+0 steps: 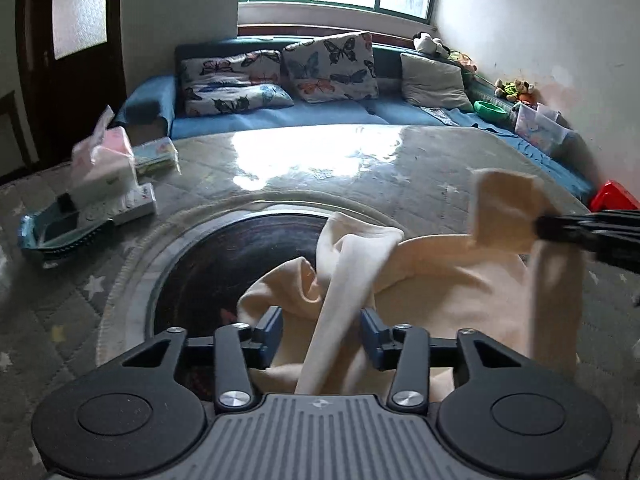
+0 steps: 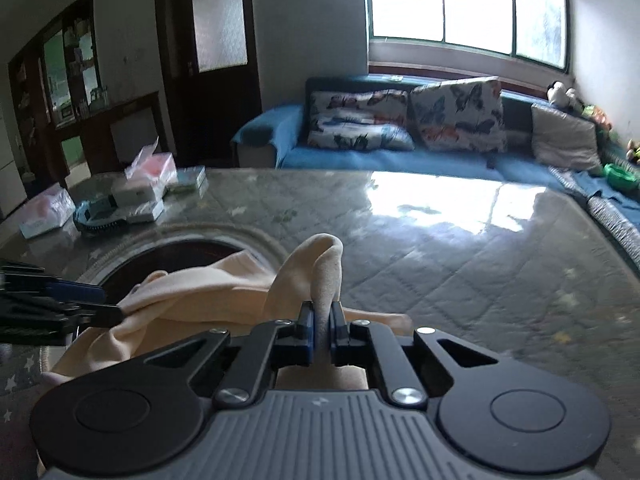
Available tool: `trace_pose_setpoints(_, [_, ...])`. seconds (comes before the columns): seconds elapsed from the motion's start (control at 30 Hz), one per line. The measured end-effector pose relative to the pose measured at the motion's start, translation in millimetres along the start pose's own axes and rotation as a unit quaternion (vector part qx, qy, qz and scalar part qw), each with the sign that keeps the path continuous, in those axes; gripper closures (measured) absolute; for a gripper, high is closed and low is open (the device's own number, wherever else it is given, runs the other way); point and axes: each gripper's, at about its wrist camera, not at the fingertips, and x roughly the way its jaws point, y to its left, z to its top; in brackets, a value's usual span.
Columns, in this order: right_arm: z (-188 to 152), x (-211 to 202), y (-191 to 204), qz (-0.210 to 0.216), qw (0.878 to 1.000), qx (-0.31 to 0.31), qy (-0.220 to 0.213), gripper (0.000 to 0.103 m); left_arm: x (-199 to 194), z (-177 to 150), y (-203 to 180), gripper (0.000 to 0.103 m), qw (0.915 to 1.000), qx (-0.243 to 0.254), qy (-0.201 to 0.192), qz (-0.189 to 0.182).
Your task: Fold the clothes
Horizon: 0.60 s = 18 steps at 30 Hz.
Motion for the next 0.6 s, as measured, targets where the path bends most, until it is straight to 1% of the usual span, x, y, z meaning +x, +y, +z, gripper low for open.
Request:
trace_pose_setpoints(0.03, [0.3,-7.3,-3.0,-0.004,1.0,0.0,-0.006,0.097,2.7,0.5,0.4,0.056,1.0,-0.002,0.004,-0.005])
trace_pose_setpoints(0.07, [0.4,-14.7,-5.8,-0.008,1.0,0.0,-0.012,0.097,5.4,1.0,0.9,0.061,0.9999,-0.005,0.007,-0.01])
trace_pose_setpoints(0.1, [0.2,-21.4,-8.1,-0.012,1.0,0.0,-0.017,0.097,6.2,0.7,0.7,0.071,0.9998,-0.004,0.011,-0.014])
trace_pose_setpoints(0.13, [0.0,-27.5,-10.3,-0.015,1.0,0.0,-0.022,0.097,6.0,-0.2,0.2,0.095,0.9997,-0.001,0.014,-0.018])
trace_pose_setpoints(0.2, [-1.3,-42.5,-16.1,-0.026,0.999,0.002,-0.033,0.097,-0.8,-1.7,1.6,0.097,0.9995,0.001,0.011,-0.028])
trace_pose_setpoints(0.3, [-5.7,-62.5,-25.2,-0.043,0.998,0.008,-0.047,0.097,-22.1,-2.5,8.0,0.098,0.9994,0.01,-0.009,-0.03])
trace_pose_setpoints(0.43, [-15.8,-84.8,-37.6,-0.062,0.996,0.018,-0.061,0.097,-60.4,-8.1,26.8,0.098,0.9994,0.0,-0.033,-0.014])
trace_pose_setpoints(0.6, [-34.6,-107.9,-53.0,-0.089,0.993,0.033,-0.068,0.097,-111.9,-30.5,47.7,0.098,0.9977,-0.019,-0.065,0.009])
